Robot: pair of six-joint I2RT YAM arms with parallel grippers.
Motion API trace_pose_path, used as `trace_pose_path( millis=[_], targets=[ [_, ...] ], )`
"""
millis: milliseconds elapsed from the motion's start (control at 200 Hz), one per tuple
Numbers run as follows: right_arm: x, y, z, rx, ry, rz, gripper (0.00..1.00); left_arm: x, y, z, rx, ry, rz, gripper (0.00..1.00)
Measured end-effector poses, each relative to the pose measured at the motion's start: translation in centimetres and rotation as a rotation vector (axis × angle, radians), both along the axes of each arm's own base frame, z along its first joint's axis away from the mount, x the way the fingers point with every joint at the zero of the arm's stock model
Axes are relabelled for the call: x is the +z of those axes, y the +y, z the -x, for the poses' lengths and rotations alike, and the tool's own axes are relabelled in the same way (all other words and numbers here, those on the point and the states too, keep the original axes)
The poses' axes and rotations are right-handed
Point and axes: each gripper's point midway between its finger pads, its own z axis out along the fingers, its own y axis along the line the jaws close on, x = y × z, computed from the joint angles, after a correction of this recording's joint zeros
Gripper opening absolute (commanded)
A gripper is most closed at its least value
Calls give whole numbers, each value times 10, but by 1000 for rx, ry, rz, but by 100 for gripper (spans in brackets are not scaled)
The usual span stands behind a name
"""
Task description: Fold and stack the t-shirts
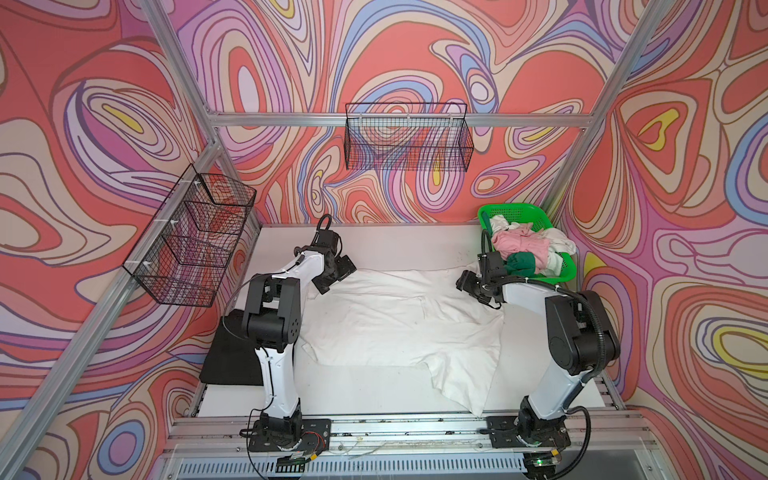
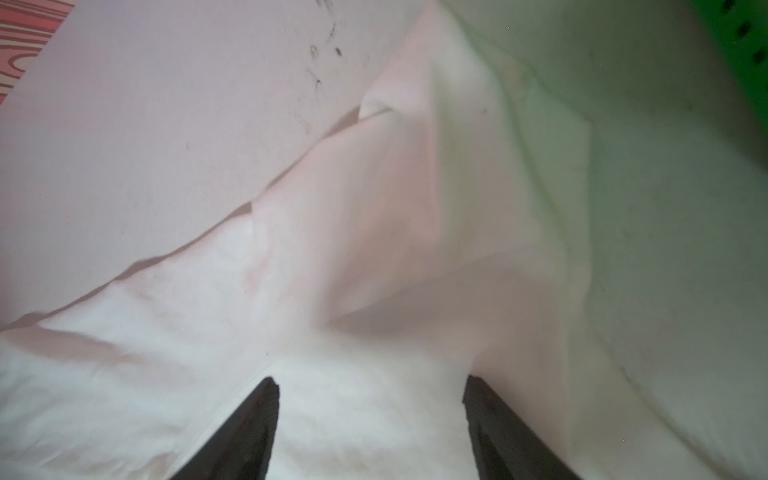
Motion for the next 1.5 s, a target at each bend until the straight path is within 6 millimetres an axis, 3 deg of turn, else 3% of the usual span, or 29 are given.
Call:
trace_pose_path(
  millis=[90, 195, 220, 290, 355, 431, 546, 631, 721, 836, 986, 1137, 1232, 1497],
  targets=[
    [24, -4, 6, -8, -25, 6, 82, 29, 1, 5, 8, -46, 14, 100],
    [69, -6, 15, -10, -99, 1, 85, 87, 7, 21, 31, -152, 27, 100],
    [79, -7, 18, -12, -118, -1, 86, 108, 9, 29, 41, -194, 34, 100],
    [102, -9, 32, -16, -165, -13, 91, 141, 15, 51, 67, -265, 56, 100],
    [109, -11, 52, -19, -175, -23, 94, 152, 23, 74, 100, -288, 78, 100],
    [100, -12, 78, -22, -142, -26, 95, 141, 34, 102, 148, -267, 94, 100],
    [73, -7, 126, -9, -41, -15, 94, 100, 48, 153, 222, -166, 102, 100],
    [65, 3, 157, 24, -1, -2, 95, 78, 50, 191, 262, -110, 117, 100],
    [66, 11, 180, 50, 3, 0, 95, 65, 55, 226, 307, -80, 123, 96],
    [62, 10, 198, 42, 7, -6, 95, 59, 65, 256, 382, -89, 108, 86],
    [42, 5, 216, 30, 69, 0, 94, 45, 75, 277, 463, -96, 99, 75],
    [39, 6, 218, 35, 86, 7, 93, 25, 81, 285, 514, -8, 60, 60],
    [41, 7, 216, 37, 86, 14, 93, 14, 83, 287, 533, 49, 31, 41],
    [47, 9, 212, 43, 68, 14, 92, -11, 87, 286, 545, 122, -17, 42]
  ],
)
